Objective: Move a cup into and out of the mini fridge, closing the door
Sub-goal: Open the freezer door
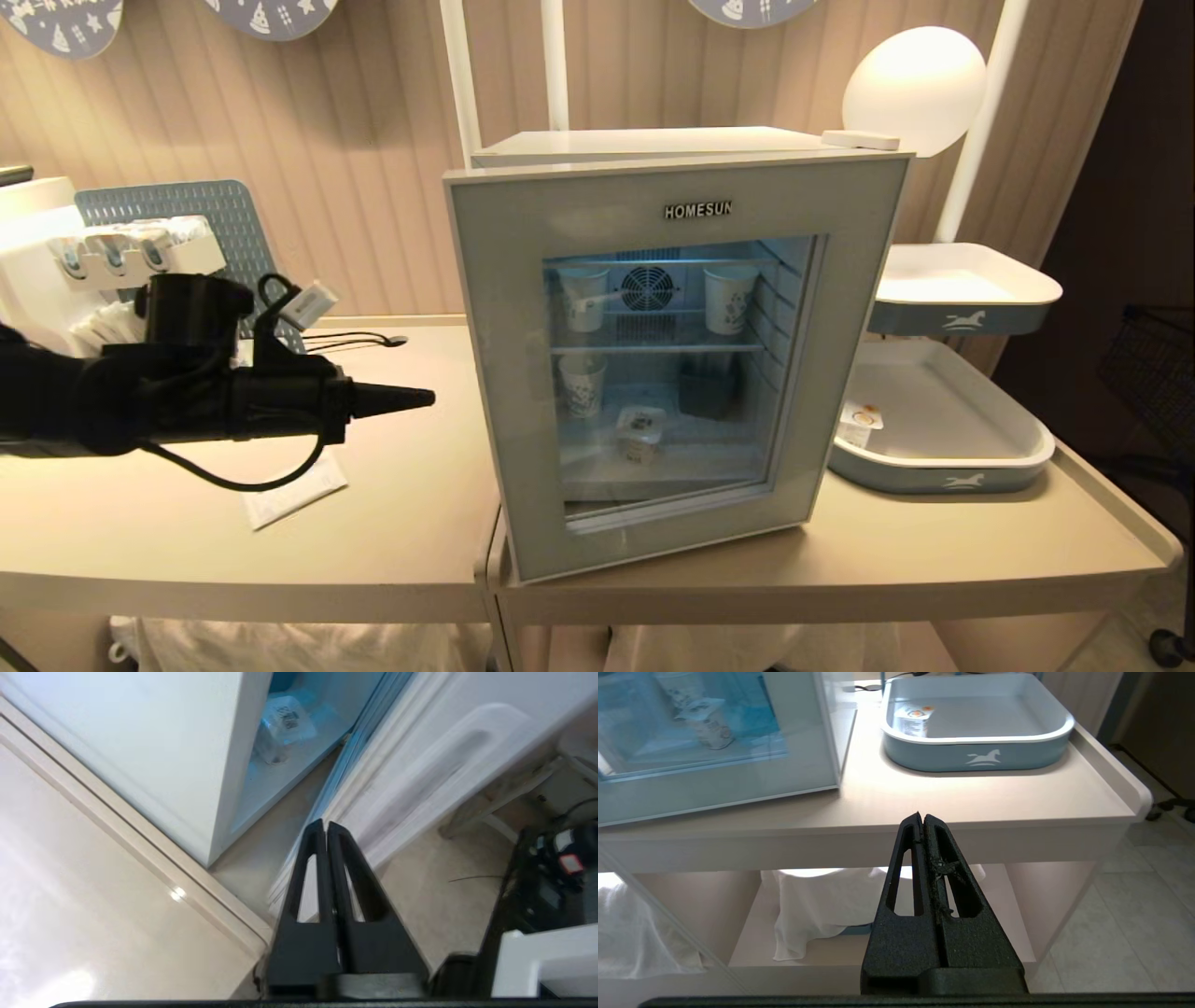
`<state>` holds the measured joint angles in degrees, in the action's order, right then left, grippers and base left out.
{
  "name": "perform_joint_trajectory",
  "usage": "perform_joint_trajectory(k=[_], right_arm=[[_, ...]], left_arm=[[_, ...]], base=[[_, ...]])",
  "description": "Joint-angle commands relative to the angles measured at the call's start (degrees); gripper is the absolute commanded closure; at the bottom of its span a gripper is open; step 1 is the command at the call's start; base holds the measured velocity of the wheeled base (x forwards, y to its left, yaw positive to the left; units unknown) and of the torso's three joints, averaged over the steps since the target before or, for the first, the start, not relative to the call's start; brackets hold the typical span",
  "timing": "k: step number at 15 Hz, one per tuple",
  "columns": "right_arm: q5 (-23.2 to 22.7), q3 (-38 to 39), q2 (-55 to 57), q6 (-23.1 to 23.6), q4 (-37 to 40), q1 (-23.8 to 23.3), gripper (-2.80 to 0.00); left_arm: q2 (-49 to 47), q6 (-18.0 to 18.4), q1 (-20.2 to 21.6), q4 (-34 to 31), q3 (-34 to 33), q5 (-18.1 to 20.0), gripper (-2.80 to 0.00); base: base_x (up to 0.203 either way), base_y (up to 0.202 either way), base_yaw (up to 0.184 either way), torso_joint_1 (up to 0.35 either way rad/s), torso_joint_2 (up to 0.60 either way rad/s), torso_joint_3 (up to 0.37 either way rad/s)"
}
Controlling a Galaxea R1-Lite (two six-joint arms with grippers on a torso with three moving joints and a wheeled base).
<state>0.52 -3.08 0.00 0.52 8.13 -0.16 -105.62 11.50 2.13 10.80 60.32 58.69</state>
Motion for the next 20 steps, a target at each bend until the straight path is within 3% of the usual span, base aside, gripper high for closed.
perform_joint_trajectory(k=[1, 3, 8, 10, 13, 17, 20], right_arm=[[0.00, 0.01, 0.09, 0.01, 0.04, -0.02, 0.00], [0.00, 0.01, 0.09, 0.01, 0.04, -0.02, 0.00], [0.00, 0.01, 0.09, -0.06, 0.04, -0.02, 0.00], [0.00, 0.01, 0.09, -0.02, 0.04, -0.02, 0.00], [0.00, 0.01, 0.09, 0.01, 0.04, -0.02, 0.00], [0.00, 0.01, 0.09, -0.01, 0.04, -0.02, 0.00], [0.00, 0.01, 0.09, -0.08, 0.04, -0.02, 0.00]], left_arm=[[-3.05, -0.14, -2.86, 0.10, 2.05, -1.91, 0.00], [-4.89, -1.20, -6.48, 0.10, 4.75, -4.83, 0.00], [-4.61, -2.53, -12.62, 0.14, 3.63, -5.33, 0.00], [-1.87, -2.73, -13.25, 0.16, 1.40, -4.49, 0.00], [4.33, -2.92, -14.55, 0.06, -2.88, 0.36, 0.00], [7.22, -5.12, -23.49, 0.14, -2.90, 1.36, 0.00], [6.88, -8.46, -31.57, 0.10, 1.32, -0.98, 0.00]], base=[[0.000, 0.000, 0.000, 0.000, 0.00, 0.000], [0.000, 0.000, 0.000, 0.000, 0.00, 0.000], [0.000, 0.000, 0.000, 0.000, 0.00, 0.000], [0.000, 0.000, 0.000, 0.000, 0.00, 0.000], [0.000, 0.000, 0.000, 0.000, 0.00, 0.000], [0.000, 0.000, 0.000, 0.000, 0.00, 0.000], [0.000, 0.000, 0.000, 0.000, 0.00, 0.000]])
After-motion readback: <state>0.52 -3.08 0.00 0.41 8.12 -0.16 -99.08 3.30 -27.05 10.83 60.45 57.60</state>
